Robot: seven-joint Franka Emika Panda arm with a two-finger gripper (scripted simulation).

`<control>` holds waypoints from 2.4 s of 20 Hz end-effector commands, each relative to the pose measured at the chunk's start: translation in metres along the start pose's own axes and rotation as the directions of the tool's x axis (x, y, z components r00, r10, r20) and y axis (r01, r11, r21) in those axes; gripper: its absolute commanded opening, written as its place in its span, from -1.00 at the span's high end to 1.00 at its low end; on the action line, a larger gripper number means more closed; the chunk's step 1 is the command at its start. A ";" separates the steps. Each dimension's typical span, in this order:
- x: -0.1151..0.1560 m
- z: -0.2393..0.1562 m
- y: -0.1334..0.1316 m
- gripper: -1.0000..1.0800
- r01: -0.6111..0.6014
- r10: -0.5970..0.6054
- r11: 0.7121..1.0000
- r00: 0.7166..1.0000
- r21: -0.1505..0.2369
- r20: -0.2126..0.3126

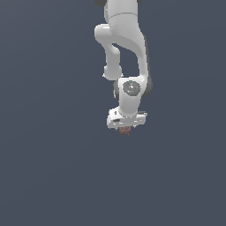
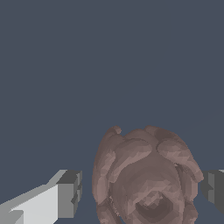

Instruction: Pick up the object and move it to a goal position.

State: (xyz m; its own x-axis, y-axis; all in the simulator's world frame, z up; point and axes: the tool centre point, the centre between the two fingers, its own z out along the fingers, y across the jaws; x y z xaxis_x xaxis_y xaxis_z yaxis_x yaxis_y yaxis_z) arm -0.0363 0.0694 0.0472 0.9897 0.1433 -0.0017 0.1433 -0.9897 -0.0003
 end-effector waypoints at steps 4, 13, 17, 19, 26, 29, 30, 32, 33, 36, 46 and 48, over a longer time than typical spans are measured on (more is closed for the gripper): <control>0.001 0.006 0.000 1.00 0.000 0.000 1.000 1.000 0.000 -0.002; 0.001 0.006 0.000 1.00 0.000 0.000 1.000 1.000 0.000 -0.002; 0.000 0.004 0.000 1.00 0.000 0.000 1.000 1.000 0.000 -0.002; -0.002 0.001 -0.001 1.00 0.000 0.000 1.000 1.000 0.000 -0.002; -0.019 -0.019 -0.004 1.00 0.000 0.000 1.000 1.000 -0.001 -0.002; -0.031 -0.033 -0.006 1.00 0.000 0.000 1.000 1.000 -0.001 -0.002; -0.035 -0.038 -0.007 1.00 0.000 0.000 1.000 1.000 -0.001 -0.002; -0.044 -0.050 -0.009 1.00 0.000 0.000 1.000 1.000 -0.001 -0.002; -0.049 -0.056 -0.010 1.00 0.000 0.000 1.000 1.000 -0.001 -0.002; -0.064 -0.074 -0.013 1.00 0.000 0.000 1.000 1.000 -0.001 -0.002; -0.092 -0.113 -0.019 1.00 0.000 0.000 1.000 1.000 -0.001 -0.002; -0.095 -0.116 -0.020 1.00 0.000 0.000 1.000 1.000 -0.001 -0.002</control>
State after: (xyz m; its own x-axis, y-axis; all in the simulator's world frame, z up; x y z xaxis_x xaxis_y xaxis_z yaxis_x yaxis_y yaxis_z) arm -0.1303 0.0751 0.1605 0.9896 0.1436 0.0006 0.1436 -0.9896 0.0005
